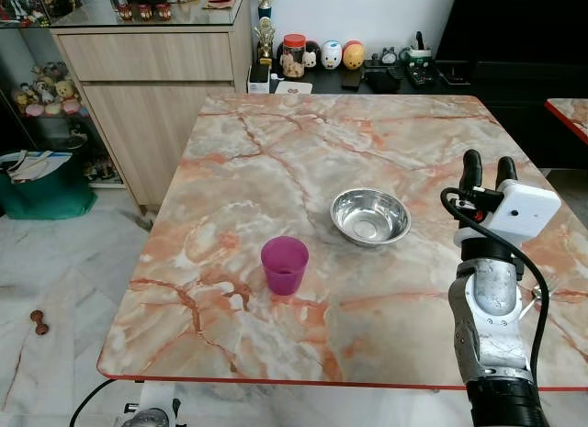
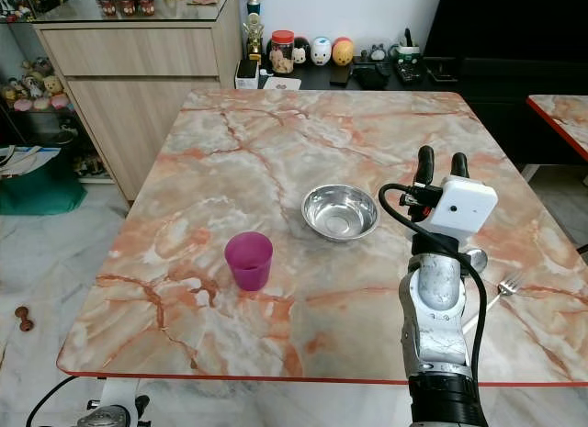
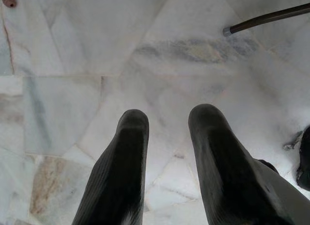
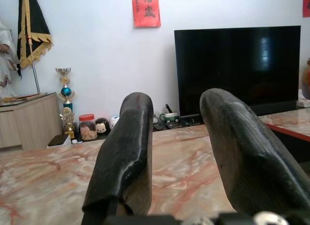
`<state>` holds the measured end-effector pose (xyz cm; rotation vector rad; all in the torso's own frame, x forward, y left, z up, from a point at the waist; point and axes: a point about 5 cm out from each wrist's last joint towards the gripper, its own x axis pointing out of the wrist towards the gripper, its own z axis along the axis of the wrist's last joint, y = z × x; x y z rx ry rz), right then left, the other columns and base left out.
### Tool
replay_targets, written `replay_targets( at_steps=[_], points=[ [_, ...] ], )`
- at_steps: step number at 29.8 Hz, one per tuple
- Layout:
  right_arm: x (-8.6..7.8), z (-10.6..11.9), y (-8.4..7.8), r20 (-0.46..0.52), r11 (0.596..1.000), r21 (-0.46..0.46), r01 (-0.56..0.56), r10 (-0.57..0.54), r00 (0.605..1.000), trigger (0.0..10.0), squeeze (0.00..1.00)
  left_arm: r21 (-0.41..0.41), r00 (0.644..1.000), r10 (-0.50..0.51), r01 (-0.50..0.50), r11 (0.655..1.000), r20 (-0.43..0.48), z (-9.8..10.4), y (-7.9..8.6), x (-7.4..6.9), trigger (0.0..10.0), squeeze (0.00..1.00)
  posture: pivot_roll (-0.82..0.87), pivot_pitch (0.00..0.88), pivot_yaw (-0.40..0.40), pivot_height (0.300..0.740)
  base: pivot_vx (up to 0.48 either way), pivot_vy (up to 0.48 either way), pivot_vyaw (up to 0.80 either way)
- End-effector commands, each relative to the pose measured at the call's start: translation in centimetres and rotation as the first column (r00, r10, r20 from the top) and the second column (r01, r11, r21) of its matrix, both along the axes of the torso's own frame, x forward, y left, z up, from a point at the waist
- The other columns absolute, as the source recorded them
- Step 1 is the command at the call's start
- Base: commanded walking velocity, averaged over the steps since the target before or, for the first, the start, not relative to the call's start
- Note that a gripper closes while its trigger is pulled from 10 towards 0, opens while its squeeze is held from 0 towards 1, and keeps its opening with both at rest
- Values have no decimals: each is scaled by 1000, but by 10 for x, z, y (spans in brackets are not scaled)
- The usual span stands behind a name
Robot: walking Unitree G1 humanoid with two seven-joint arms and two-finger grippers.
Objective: Setting the table
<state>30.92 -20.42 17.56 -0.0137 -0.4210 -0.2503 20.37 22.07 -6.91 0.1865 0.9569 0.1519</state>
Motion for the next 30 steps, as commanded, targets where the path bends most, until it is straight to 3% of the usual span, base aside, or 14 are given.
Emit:
replay_targets(
  at_steps=[1, 2, 3, 7, 16, 25, 30],
  points=[
    [1, 0, 1, -7, 1000, 7, -4, 4, 1000, 10000, 0, 8, 1000, -12, 12, 1000, -1, -6, 21, -25, 10000, 0, 23, 0, -12, 740, 0, 0, 0],
    [1, 0, 1, -6, 1000, 6, -6, 6, 1000, 10000, 0, 16, 1000, -24, 24, 1000, -2, -9, 47, -58, 10000, 0, 23, 0, -12, 740, 0, 0, 0],
    [1, 0, 1, -6, 1000, 6, -8, 8, 1000, 10000, 0, 16, 999, -41, 41, 999, 0, -9, 51, -63, 10000, 0, 19, 0, -11, 740, 0, 0, 0],
    [1, 0, 2, -6, 1000, 5, -13, 13, 1000, 10000, 0, -40, 995, -101, 101, 994, 9, -8, 40, -50, 10000, 0, 21, 0, -11, 740, 0, 0, 0],
    [2, 0, 5, -8, 1000, 6, -26, 26, 1000, 10000, 0, -48, 992, -124, 123, 991, -15, -7, 39, -44, 10000, 0, 19, 0, -8, 740, 0, 0, 0],
    [-1, -2, -8, -22, 1000, 14, 15, -15, 1000, 10000, 0, -42, 994, -95, 92, 995, -60, -12, 48, -64, 10000, 0, 21, 0, -10, 740, 0, 0, 0],
    [5, -15, -30, -133, 983, 158, 97, -76, 988, 10000, 0, -51, 994, -82, 78, 996, -78, -15, 49, -73, 10000, 0, 23, 0, -15, 740, 0, 0, 0]
  ],
)
